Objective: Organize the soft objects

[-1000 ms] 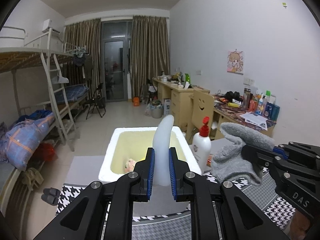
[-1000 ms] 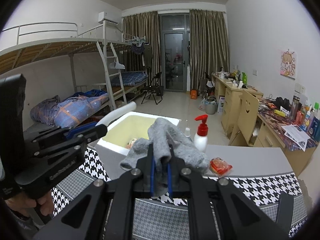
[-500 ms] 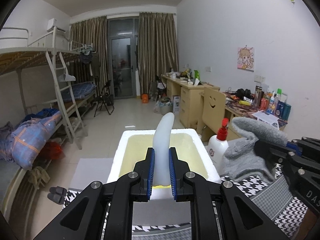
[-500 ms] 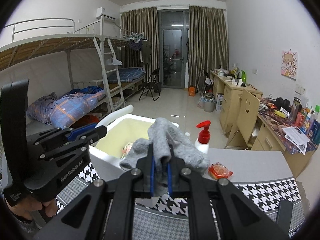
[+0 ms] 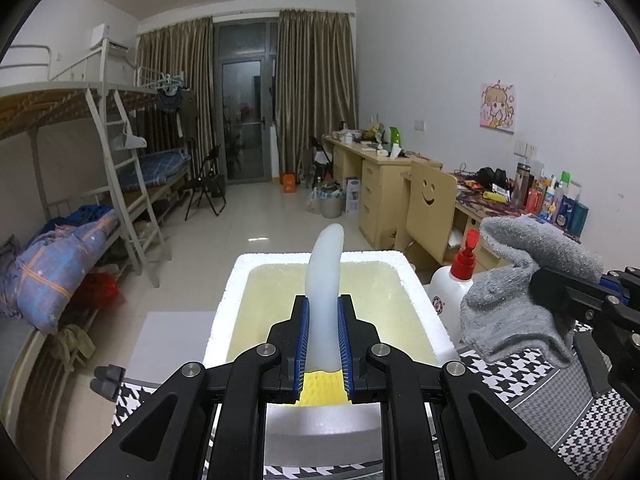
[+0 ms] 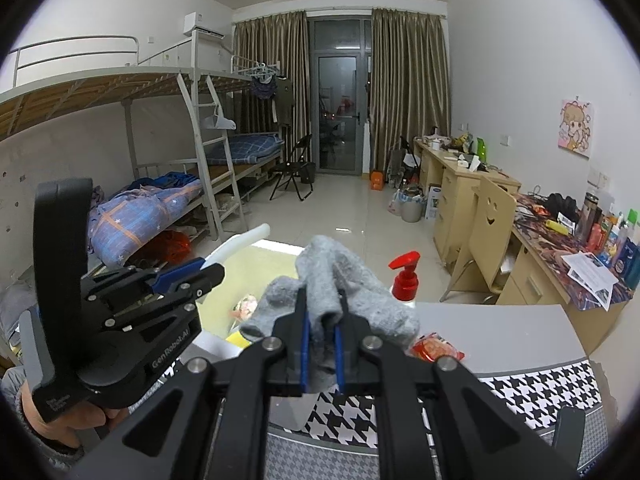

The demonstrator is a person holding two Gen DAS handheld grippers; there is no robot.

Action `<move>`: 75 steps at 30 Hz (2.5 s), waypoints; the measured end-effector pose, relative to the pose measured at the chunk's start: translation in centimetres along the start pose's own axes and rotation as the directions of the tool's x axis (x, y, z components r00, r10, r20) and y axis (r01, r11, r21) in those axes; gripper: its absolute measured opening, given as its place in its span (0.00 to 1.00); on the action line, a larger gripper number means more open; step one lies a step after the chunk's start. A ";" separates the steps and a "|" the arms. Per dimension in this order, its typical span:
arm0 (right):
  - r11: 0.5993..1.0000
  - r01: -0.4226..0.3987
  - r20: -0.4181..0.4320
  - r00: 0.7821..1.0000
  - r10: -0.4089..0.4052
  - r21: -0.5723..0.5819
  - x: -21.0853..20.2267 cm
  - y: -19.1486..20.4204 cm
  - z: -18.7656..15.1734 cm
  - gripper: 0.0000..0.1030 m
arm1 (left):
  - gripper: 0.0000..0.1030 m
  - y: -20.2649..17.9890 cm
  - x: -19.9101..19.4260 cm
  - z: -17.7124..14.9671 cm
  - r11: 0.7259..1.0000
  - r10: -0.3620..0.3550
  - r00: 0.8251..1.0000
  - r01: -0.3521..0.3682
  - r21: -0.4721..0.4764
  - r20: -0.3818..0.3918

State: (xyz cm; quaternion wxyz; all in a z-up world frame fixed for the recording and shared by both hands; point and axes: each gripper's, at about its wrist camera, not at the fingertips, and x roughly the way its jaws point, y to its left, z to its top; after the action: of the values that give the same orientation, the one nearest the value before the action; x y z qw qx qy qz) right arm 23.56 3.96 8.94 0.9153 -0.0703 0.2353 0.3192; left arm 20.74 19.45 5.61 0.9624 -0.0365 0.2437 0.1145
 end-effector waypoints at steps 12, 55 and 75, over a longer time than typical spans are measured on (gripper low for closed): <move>1.000 -0.002 -0.018 1.000 0.002 0.009 1.2 -0.3 0.1 0.13 | 0.74 1.3 2.2 0.1 1.000 -0.007 0.999 0.006 -0.025 -0.049; 0.996 -0.089 -0.146 0.985 0.092 0.021 9.0 2.9 1.4 0.25 | 0.99 6.2 -3.0 -1.6 0.969 0.230 0.973 -0.227 -0.099 0.028; 0.992 -0.114 -0.063 0.991 0.118 0.057 3.1 2.0 1.5 0.90 | 0.99 5.1 -6.2 -2.1 0.975 0.209 0.977 -0.205 -0.084 0.041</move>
State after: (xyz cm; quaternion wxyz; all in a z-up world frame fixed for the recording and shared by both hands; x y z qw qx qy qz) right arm 25.00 7.64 8.86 0.8884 -0.0425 0.2776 0.3631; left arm 13.25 22.86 6.66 0.9487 -0.0464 0.2175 0.2247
